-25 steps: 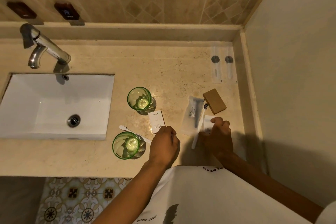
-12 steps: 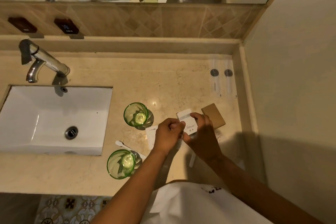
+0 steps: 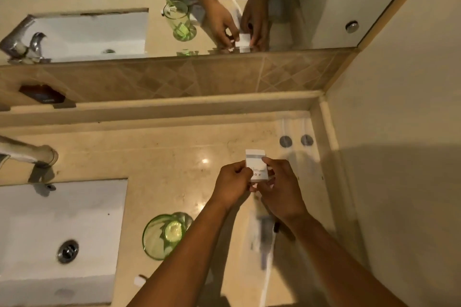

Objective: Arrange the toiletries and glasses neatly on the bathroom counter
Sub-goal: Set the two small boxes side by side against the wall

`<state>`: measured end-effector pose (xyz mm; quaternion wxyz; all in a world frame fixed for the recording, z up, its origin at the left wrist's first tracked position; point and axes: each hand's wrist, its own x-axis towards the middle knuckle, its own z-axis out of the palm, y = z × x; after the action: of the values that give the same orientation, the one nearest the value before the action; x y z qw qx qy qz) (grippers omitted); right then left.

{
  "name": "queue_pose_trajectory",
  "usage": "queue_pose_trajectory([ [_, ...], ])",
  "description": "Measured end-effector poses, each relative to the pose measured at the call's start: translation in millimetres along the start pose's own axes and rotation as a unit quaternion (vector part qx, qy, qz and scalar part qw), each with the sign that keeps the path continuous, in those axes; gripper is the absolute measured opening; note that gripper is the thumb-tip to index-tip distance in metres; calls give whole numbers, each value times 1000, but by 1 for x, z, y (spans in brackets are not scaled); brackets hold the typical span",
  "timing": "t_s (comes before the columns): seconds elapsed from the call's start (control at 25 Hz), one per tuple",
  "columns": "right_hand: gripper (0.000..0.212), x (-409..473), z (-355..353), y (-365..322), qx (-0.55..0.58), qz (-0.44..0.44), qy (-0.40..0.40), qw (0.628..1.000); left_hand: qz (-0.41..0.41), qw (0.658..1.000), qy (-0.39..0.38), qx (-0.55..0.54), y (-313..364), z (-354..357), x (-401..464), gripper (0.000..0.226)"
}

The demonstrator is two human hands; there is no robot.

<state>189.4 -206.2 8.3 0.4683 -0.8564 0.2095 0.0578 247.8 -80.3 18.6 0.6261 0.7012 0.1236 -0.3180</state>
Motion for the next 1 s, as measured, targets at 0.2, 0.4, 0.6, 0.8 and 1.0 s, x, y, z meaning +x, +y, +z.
queue_pose_trajectory([
  [0.2,51,69,-1,3,8,-4,29,1000,131,965,3,229,17,5,73,27],
  [0.4,50,110,-6,10,-17,-19,53,998,192,941,83,265,19,17,109,23],
  [0.6,51,129,-7,18,-26,-5,46,999,175,938,73,289,23,27,120,20],
  [0.8,50,134,-2,21,-38,2,51,998,171,931,71,314,26,28,122,32],
  [1.0,51,134,-1,21,-37,8,53,998,176,928,75,321,25,29,124,36],
])
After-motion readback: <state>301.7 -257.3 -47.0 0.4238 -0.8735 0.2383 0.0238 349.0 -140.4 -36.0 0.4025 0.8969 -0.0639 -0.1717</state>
